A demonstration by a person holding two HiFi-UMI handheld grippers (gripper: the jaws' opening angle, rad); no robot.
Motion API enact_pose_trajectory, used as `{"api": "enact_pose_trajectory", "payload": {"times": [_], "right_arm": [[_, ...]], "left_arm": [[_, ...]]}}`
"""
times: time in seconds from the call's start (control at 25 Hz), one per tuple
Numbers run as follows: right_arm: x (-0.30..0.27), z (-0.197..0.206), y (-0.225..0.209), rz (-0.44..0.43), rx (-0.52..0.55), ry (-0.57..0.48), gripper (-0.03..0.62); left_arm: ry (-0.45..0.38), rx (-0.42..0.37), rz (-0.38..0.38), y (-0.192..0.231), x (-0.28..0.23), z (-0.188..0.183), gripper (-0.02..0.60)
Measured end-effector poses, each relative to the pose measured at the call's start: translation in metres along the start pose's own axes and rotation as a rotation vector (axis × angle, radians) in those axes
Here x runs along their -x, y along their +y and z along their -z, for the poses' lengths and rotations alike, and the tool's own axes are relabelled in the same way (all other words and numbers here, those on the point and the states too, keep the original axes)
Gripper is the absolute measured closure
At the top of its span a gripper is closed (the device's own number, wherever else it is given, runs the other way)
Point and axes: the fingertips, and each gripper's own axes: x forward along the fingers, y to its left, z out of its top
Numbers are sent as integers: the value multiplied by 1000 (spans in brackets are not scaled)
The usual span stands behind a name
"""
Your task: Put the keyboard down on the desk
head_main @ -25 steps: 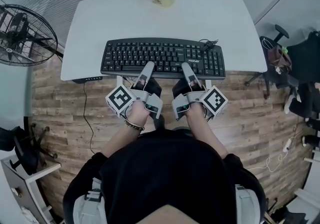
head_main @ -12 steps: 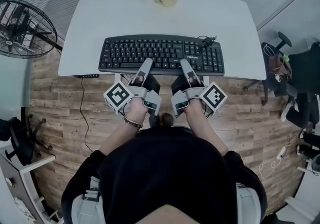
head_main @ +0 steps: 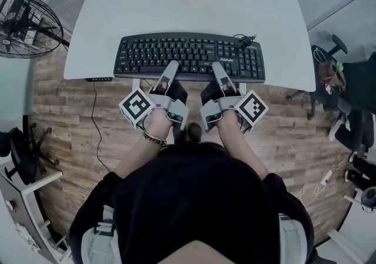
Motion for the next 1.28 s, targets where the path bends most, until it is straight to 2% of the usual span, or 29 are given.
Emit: {"api": "enact_pose_trajectory", "payload": {"times": [0.48,0.68,0.76,0.88,1.0,1.16,1.28], "right_arm": [[-6,9,-24,50,1,7,499],[-6,11,-34,75,-4,12,499],[-5,13,-38,84,-6,14,499],[-4,15,-44,94,-9,17,499],[-3,15,-51,104,-3,20,499],[-4,15,-58,111,-12,22,499],[-3,16,-62,116,-27,24,499]], "left_arm": [[1,39,-41,26,2,-6,483],[6,10,-97,45,8,-9,483],[7,10,-100,48,9,-9,483],[3,57,-79,47,7,-6,483],[12,31,-106,57,9,-6,483],[8,59,-104,59,7,-4,483],[10,52,-122,65,9,-3,483]]}}
